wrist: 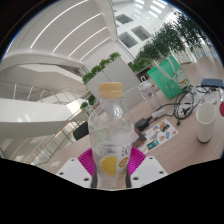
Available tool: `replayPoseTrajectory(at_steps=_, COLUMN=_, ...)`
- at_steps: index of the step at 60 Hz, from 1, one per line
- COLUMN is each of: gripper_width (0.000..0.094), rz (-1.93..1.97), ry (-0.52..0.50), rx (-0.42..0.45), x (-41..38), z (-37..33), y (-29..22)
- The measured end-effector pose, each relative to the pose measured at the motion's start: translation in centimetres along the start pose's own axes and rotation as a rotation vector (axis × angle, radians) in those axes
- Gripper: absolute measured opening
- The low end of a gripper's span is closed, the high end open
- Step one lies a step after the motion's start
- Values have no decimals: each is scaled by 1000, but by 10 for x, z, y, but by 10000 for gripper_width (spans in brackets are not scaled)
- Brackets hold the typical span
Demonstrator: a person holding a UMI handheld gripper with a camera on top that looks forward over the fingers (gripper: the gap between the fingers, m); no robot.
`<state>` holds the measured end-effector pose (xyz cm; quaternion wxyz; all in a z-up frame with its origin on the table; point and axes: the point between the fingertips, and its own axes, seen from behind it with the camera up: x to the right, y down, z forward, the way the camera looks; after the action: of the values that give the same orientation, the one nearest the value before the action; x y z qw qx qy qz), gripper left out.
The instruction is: Pour water
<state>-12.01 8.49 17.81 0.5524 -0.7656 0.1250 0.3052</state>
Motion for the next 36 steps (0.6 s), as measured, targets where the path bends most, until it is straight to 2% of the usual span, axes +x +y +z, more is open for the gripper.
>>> replayPoseTrajectory(at_steps=7, gripper_width=380, rz=410, ry=-15, rx=44, x=51, z=-15, y=-65)
replayPoseTrajectory(at_steps=18, gripper_width=379, rz=1174, ry=-100, rx=11, x=105, z=-24, y=-85)
replayPoseTrajectory(at_steps=24, gripper_width=380, rz=1376, ry=-207, rx=39, x=122, z=-21, y=-100)
replayPoseTrajectory(at_steps=26, gripper_width=378, rz=1454, ry=-192, rx=59, x=110, z=-17, y=-113)
replayPoseTrajectory(at_steps=30, gripper_width=379, rz=1557, ry=-282, rx=76, x=109, z=-19, y=-125)
replayPoseTrajectory(at_steps=31, gripper_width=379, rz=1577, ry=-339, rx=58, x=117, z=-35, y=-129)
replayPoseTrajectory(at_steps=32, gripper_width=379, rz=1607, ry=-298, rx=82, x=107, z=-19, y=-135)
replayPoseTrajectory(at_steps=36, gripper_width=378, rz=1646, ry=-331, rx=90, x=106, z=-22, y=-139)
